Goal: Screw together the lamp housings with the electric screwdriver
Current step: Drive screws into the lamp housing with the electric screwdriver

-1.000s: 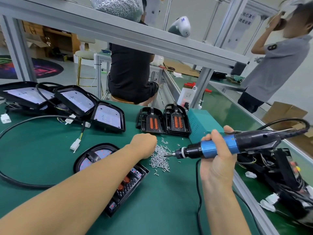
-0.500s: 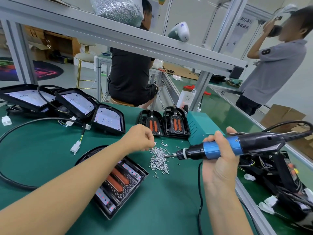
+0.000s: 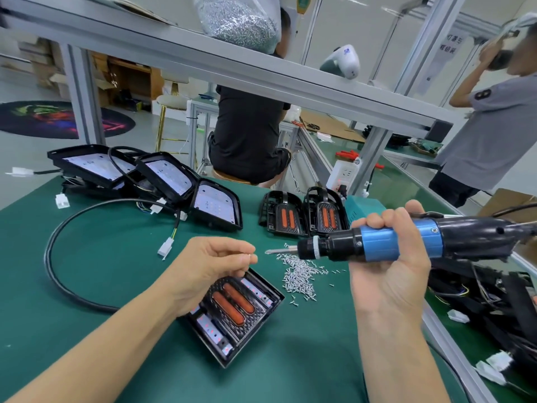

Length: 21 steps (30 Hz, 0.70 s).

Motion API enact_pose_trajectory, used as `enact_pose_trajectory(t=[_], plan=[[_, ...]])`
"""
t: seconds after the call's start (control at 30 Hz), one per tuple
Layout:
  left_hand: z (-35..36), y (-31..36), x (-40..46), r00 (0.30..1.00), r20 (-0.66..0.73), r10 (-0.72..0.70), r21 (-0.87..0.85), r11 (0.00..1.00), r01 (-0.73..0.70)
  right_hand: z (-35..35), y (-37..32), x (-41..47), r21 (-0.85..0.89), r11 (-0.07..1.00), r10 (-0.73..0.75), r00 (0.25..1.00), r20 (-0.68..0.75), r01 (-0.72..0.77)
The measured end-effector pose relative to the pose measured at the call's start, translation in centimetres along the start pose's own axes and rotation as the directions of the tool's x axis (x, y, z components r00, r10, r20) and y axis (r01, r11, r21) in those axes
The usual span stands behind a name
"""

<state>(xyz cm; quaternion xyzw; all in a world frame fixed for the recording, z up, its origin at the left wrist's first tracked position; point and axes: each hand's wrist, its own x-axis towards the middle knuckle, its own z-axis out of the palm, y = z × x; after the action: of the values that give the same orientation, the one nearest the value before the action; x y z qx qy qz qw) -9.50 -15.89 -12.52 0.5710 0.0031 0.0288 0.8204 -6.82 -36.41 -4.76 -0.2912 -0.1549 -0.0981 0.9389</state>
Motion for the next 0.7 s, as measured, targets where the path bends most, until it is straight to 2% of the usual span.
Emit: enact_pose_trajectory(t=[0.47, 0.7], plan=[[-0.2, 0.5, -2.0, 0.999, -0.021, 0.032, -0.043, 0.999, -0.033, 2.0, 1.4, -1.6, -0.05, 0.998, 0.031, 0.998, 0.06, -0.028], [0.0, 0.4, -2.1, 0.997, -0.033, 0.07, 0.044, 0.997, -0.068, 2.0, 1.3, -1.8, -0.086, 0.996, 0.025, 0.997, 0.068, -0.019]])
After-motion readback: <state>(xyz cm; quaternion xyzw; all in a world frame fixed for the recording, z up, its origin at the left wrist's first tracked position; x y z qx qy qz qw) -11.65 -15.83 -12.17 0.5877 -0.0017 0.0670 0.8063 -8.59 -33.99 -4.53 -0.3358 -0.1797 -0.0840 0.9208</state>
